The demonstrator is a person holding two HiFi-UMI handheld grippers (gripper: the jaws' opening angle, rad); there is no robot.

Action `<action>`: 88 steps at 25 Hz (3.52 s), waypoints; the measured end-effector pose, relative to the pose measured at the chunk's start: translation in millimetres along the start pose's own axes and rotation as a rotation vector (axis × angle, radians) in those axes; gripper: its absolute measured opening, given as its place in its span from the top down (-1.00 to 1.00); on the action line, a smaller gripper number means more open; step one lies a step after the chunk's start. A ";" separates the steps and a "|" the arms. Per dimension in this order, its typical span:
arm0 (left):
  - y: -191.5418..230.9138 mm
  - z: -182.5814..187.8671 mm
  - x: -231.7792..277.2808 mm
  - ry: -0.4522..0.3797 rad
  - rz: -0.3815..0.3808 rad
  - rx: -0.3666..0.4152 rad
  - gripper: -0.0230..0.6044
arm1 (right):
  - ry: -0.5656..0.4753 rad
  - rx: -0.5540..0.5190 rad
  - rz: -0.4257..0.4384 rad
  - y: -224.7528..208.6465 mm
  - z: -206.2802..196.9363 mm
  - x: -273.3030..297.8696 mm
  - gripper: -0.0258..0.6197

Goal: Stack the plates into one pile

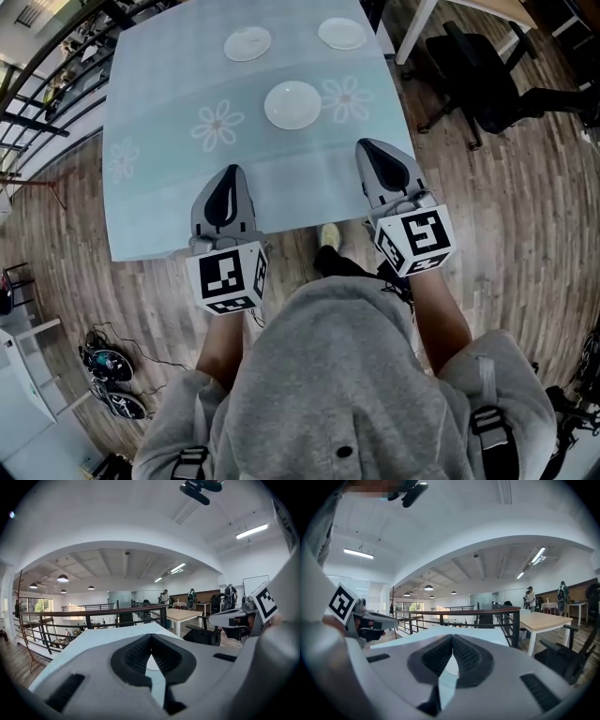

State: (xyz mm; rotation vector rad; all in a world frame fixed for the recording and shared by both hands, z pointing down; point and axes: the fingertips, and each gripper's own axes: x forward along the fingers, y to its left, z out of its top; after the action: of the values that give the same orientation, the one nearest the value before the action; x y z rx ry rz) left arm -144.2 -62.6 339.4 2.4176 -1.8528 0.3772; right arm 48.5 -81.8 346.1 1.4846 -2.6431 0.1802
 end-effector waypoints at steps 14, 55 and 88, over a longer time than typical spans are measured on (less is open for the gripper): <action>5.6 15.0 43.0 -0.004 0.039 0.038 0.89 | -0.019 -0.002 0.037 -31.0 8.7 36.5 0.84; 100.7 -105.1 335.4 0.310 -0.256 0.563 0.54 | 0.198 0.047 -0.036 -73.3 -55.9 169.2 0.84; 118.6 -194.7 445.5 0.487 -0.343 0.915 0.77 | 0.321 0.058 -0.095 -91.9 -104.0 189.0 0.84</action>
State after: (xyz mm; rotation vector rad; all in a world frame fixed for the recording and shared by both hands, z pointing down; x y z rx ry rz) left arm -179.3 -473.8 622.4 2.6449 -1.1349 1.8956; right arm 32.7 -272.4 481.8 1.4532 -2.3280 0.4491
